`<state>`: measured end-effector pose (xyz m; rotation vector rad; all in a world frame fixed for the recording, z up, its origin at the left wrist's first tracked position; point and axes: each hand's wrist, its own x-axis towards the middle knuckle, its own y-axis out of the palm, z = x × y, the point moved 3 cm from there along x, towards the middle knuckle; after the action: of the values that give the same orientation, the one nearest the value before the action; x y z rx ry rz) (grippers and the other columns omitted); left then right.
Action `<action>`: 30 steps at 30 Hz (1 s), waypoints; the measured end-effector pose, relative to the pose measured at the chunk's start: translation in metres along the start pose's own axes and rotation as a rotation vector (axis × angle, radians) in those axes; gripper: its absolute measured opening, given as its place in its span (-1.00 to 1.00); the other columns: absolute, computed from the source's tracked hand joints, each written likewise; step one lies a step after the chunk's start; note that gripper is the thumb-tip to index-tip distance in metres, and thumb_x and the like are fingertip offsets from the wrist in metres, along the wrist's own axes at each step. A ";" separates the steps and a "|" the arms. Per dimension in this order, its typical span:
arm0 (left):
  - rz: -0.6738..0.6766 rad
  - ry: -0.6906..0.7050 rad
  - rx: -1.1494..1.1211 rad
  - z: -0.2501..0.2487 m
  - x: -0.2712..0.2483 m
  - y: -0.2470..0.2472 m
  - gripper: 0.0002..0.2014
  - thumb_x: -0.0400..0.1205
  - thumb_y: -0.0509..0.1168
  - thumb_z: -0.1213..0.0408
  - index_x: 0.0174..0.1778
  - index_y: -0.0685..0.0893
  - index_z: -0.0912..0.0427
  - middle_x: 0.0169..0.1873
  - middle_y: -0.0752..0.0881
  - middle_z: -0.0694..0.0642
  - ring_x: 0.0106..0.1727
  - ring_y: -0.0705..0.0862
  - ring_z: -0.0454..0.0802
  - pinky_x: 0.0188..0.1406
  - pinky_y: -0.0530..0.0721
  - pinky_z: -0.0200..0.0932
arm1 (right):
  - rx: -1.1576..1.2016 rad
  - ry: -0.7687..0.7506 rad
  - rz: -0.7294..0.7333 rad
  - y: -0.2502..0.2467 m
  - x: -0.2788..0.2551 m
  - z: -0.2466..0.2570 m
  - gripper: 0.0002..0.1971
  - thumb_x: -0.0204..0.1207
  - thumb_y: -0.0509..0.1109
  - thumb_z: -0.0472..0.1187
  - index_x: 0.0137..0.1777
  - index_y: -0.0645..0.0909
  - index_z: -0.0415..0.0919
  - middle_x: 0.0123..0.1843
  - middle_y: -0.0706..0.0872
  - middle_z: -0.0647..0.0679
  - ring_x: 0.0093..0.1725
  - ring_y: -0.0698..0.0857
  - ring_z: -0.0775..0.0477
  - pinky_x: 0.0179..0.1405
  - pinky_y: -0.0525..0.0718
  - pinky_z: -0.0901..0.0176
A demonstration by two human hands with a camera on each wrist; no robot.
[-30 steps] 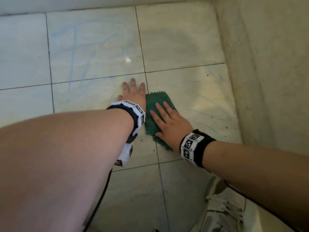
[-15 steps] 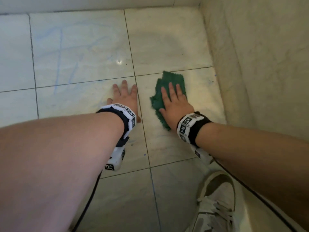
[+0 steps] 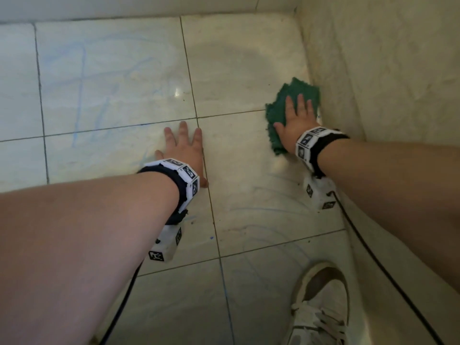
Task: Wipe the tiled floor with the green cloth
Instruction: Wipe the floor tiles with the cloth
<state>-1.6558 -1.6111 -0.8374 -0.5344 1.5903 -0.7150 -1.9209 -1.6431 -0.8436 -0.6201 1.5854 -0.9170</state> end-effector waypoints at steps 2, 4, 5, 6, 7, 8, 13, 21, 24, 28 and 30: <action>0.005 0.002 0.000 -0.001 -0.001 0.000 0.28 0.42 0.61 -0.02 0.73 -0.30 0.01 0.69 -0.40 0.15 0.69 -0.32 0.36 0.58 0.19 0.47 | 0.015 0.050 -0.004 0.007 -0.010 -0.021 -0.24 0.78 0.02 0.12 0.76 -0.31 -0.18 0.78 -0.31 -0.20 0.76 -0.21 -0.25 0.73 -0.16 -0.06; 0.004 0.004 -0.002 -0.002 -0.002 -0.001 0.27 0.43 0.61 -0.02 0.73 -0.30 0.01 0.69 -0.40 0.16 0.69 -0.32 0.37 0.57 0.19 0.48 | 0.035 0.051 -0.020 0.020 -0.031 -0.031 -0.25 0.79 0.02 0.09 0.75 -0.31 -0.23 0.78 -0.30 -0.22 0.76 -0.20 -0.23 0.73 -0.19 0.02; -0.003 0.004 -0.006 -0.001 -0.002 -0.002 0.27 0.42 0.61 -0.01 0.73 -0.29 0.01 0.69 -0.39 0.16 0.69 -0.32 0.37 0.57 0.20 0.49 | 0.052 0.056 -0.028 0.030 -0.045 -0.033 -0.25 0.79 0.02 0.07 0.75 -0.31 -0.24 0.78 -0.29 -0.23 0.76 -0.19 -0.23 0.72 -0.19 0.03; -0.012 0.006 -0.011 -0.002 -0.003 -0.002 0.26 0.42 0.61 0.00 0.74 -0.27 0.01 0.69 -0.38 0.16 0.69 -0.31 0.38 0.56 0.20 0.50 | 0.069 0.071 -0.031 0.040 -0.062 -0.034 -0.25 0.79 0.03 0.07 0.75 -0.30 -0.24 0.78 -0.28 -0.24 0.76 -0.19 -0.24 0.72 -0.18 0.03; -0.021 0.009 -0.014 -0.002 -0.003 -0.002 0.26 0.42 0.62 0.00 0.74 -0.26 0.01 0.70 -0.37 0.15 0.69 -0.30 0.38 0.55 0.21 0.51 | 0.081 0.092 -0.026 0.051 -0.078 -0.034 -0.24 0.79 0.04 0.07 0.75 -0.30 -0.24 0.77 -0.28 -0.26 0.76 -0.19 -0.27 0.72 -0.17 0.01; -0.029 0.011 -0.017 -0.002 -0.003 -0.002 0.26 0.41 0.62 0.00 0.74 -0.25 0.01 0.70 -0.36 0.15 0.69 -0.29 0.38 0.55 0.21 0.51 | 0.086 0.114 -0.010 0.061 -0.092 -0.034 -0.24 0.79 0.04 0.06 0.75 -0.32 -0.23 0.77 -0.30 -0.27 0.75 -0.20 -0.28 0.72 -0.17 -0.01; -0.040 0.008 -0.010 -0.002 -0.003 0.001 0.26 0.42 0.61 -0.02 0.74 -0.25 0.01 0.70 -0.35 0.17 0.70 -0.27 0.39 0.55 0.23 0.49 | 0.087 0.132 0.046 0.079 -0.111 -0.028 -0.25 0.79 -0.02 0.09 0.74 -0.38 -0.20 0.75 -0.38 -0.23 0.74 -0.29 -0.30 0.73 -0.16 -0.12; -0.001 0.003 -0.034 -0.001 -0.001 -0.002 0.26 0.43 0.62 0.02 0.73 -0.28 0.00 0.69 -0.41 0.14 0.69 -0.34 0.38 0.58 0.15 0.49 | 0.067 0.086 -0.059 0.024 -0.023 -0.014 -0.26 0.78 -0.02 0.12 0.76 -0.30 -0.19 0.78 -0.27 -0.26 0.75 -0.20 -0.35 0.71 -0.09 -0.16; 0.006 -0.007 -0.035 -0.002 0.000 -0.002 0.28 0.42 0.62 0.02 0.73 -0.29 0.00 0.68 -0.41 0.14 0.69 -0.34 0.38 0.59 0.15 0.48 | 0.053 0.069 -0.059 0.007 0.000 0.003 -0.25 0.78 0.00 0.11 0.76 -0.29 -0.20 0.78 -0.26 -0.27 0.74 -0.20 -0.37 0.73 -0.08 -0.19; 0.014 -0.006 -0.036 -0.002 0.001 -0.001 0.28 0.42 0.63 0.03 0.73 -0.29 -0.01 0.68 -0.42 0.14 0.68 -0.34 0.38 0.59 0.14 0.49 | -0.014 -0.109 -0.045 0.009 -0.016 0.062 -0.25 0.78 -0.01 0.13 0.76 -0.31 -0.18 0.77 -0.29 -0.26 0.74 -0.23 -0.38 0.72 -0.07 -0.21; 0.005 -0.010 -0.047 -0.003 0.001 -0.001 0.23 0.46 0.60 0.07 0.73 -0.27 0.00 0.69 -0.41 0.12 0.69 -0.34 0.38 0.59 0.12 0.49 | -0.083 -0.298 -0.028 0.022 -0.040 0.106 -0.23 0.77 0.00 0.15 0.76 -0.30 -0.19 0.77 -0.29 -0.28 0.74 -0.23 -0.39 0.72 -0.09 -0.23</action>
<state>-1.6592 -1.6122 -0.8376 -0.5677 1.6019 -0.6713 -1.8077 -1.6229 -0.8451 -0.8000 1.3538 -0.7429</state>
